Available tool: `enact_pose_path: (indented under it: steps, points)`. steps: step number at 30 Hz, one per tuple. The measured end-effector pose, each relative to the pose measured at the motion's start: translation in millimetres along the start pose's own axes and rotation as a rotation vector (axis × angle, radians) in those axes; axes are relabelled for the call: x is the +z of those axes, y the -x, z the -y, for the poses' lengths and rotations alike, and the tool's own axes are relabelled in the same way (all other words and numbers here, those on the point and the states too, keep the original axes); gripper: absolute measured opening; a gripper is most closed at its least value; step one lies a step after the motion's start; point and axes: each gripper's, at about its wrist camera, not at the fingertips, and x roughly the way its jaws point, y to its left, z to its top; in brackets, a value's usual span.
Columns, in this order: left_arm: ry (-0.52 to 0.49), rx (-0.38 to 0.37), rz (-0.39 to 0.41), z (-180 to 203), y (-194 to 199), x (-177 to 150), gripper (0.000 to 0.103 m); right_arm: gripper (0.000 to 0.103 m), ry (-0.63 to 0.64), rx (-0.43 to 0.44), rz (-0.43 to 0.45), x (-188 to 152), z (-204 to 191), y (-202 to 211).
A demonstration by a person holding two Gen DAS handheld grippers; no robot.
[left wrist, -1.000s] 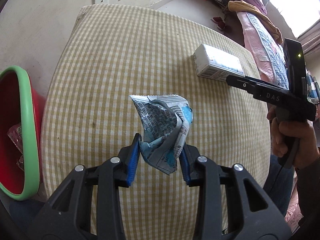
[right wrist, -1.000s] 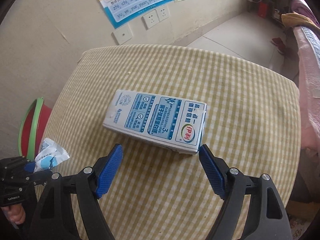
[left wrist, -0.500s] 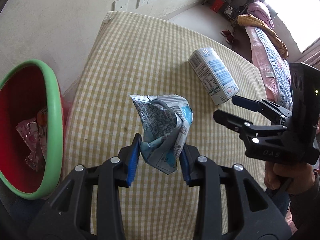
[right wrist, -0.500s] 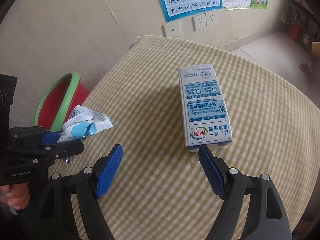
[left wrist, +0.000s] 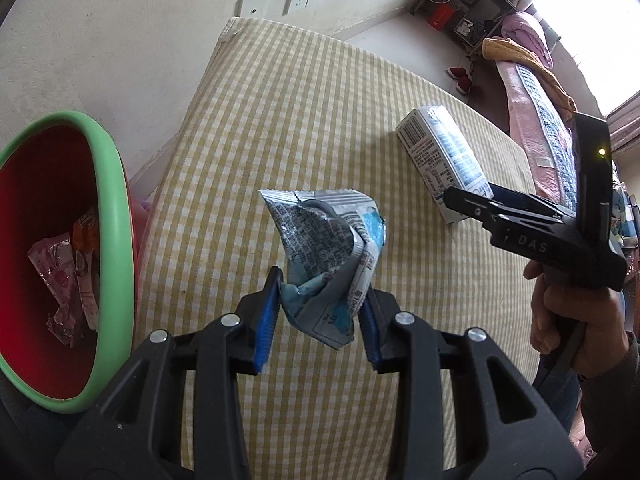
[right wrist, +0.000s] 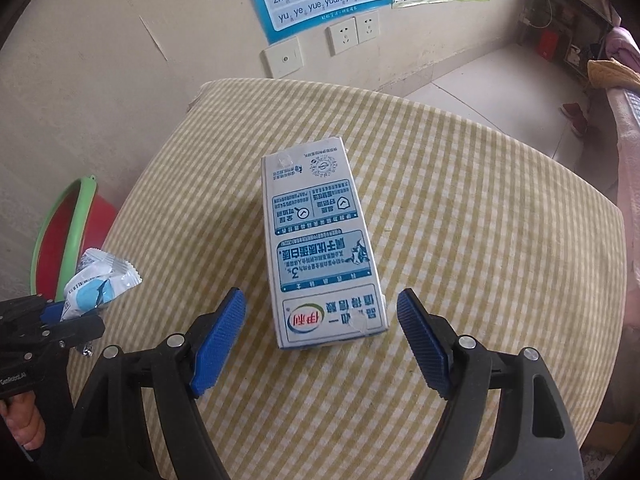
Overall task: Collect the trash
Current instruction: 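Grasp the white milk carton with right tool while left tool holds wrapper, then carry the blue-white wrapper and milk carton over the bucket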
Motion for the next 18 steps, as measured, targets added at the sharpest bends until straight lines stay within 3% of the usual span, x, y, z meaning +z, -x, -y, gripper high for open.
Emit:
enact_pose_path:
  steps: [3,7,18]
  points:
    - [0.001,0.005,-0.008,-2.7,-2.1,1.0,0.035,0.075,-0.011,-0.016,-0.005,6.5,-1.0,-11.0]
    - [0.003,0.012,-0.017,-6.3,-5.6,2.1,0.035,0.057,-0.018,-0.03,-0.012,10.7,-2.1,-18.7]
    - [-0.021,0.0,-0.003,4.8,2.4,1.0,0.035,0.056,-0.035,-0.054,0.006,2.0,-2.9,-6.3]
